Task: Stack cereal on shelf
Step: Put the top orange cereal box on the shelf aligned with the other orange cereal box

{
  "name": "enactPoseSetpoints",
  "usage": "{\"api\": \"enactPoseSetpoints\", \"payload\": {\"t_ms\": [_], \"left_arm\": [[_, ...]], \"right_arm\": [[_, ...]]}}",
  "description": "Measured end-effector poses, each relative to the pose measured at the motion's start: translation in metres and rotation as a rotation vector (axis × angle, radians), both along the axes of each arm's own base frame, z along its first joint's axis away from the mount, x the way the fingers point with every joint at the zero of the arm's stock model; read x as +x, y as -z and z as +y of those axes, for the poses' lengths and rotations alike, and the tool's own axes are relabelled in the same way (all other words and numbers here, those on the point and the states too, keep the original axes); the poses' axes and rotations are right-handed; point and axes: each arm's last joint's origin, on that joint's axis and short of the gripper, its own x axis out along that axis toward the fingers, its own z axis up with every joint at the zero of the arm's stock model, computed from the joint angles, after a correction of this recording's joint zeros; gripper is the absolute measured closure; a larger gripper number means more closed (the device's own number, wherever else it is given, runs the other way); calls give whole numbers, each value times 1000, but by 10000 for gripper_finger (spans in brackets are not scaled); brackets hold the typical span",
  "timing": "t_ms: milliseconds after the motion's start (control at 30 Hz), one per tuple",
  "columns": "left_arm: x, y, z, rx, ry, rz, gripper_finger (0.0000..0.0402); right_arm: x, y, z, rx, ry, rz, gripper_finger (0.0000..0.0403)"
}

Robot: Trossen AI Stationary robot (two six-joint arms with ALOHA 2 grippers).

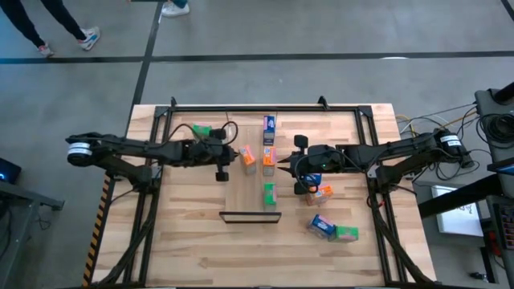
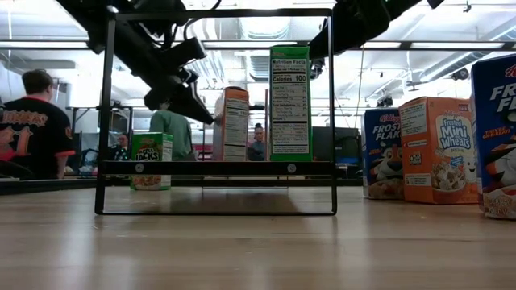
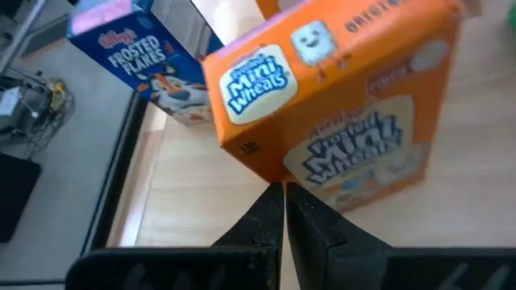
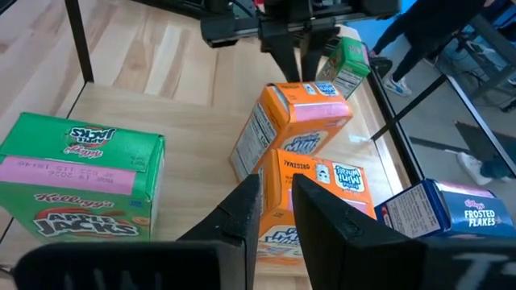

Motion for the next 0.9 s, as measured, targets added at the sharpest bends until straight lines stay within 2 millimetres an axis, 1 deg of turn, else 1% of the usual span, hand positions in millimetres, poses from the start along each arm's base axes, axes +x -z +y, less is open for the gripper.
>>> {"api": "enactPoseSetpoints", "payload": {"t_ms": [267,467,600,700,900], "left_arm": [[5,0,6,18,-10,-33,401],[5,3,8,33,-7,-15,401],[5,4,16,74,-11,4,401],[6,2,23,90,-15,-20,402],[9,-1,24,24,84,-80,401]], "right_arm": [[0,0,0,12,7,-1,339],[0,1,0,12,7,3,339],[0,1,0,12,7,3,339],[0,1,0,12,7,4,339],[0,2,0,14,8,5,339]]}}
